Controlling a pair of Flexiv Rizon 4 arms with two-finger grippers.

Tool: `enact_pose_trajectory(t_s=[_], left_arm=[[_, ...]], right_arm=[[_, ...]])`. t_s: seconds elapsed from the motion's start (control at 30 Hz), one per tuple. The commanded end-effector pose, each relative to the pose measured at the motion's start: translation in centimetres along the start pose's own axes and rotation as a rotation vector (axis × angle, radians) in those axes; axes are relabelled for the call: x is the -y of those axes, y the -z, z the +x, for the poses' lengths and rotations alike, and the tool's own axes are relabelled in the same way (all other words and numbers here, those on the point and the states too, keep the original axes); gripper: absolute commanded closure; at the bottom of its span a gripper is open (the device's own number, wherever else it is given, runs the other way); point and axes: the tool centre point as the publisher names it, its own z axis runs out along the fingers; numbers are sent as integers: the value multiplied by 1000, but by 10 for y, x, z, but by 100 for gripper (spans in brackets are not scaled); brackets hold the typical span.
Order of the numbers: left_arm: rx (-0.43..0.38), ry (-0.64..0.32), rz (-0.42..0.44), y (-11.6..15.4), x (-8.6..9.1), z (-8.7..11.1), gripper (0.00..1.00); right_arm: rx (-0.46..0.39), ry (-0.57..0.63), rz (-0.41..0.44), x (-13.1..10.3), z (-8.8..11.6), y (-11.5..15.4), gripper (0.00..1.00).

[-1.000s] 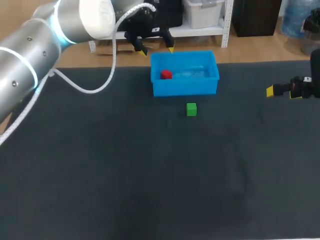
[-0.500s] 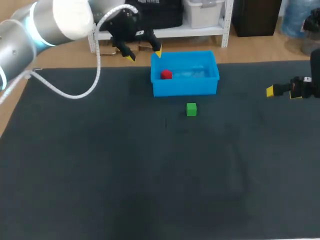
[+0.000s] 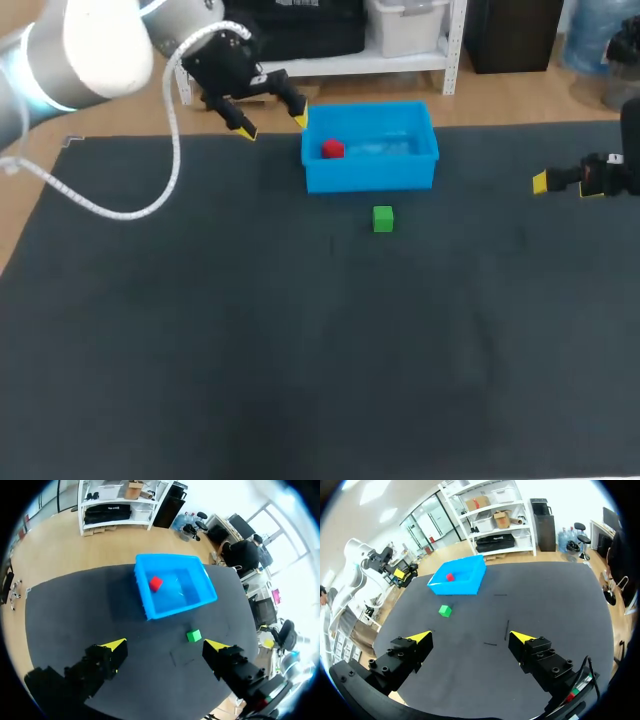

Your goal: Use the left arm to pick the red cube and place it into the blue plastic box first, then use the right arm to grasp the green cube and put it into the same blue plastic box after the first action is fully finished.

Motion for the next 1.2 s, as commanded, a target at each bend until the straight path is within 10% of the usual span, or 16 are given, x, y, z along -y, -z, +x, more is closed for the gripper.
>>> enact_pose_trajectory(t_s=[0.03,1.2], left_arm=[[337,8,9,11,-4,20,0],[398,35,50,48,-49,70,0]], right_arm=[[-1,0,2,0,0,0,0],[-1,0,2,0,0,0,0]])
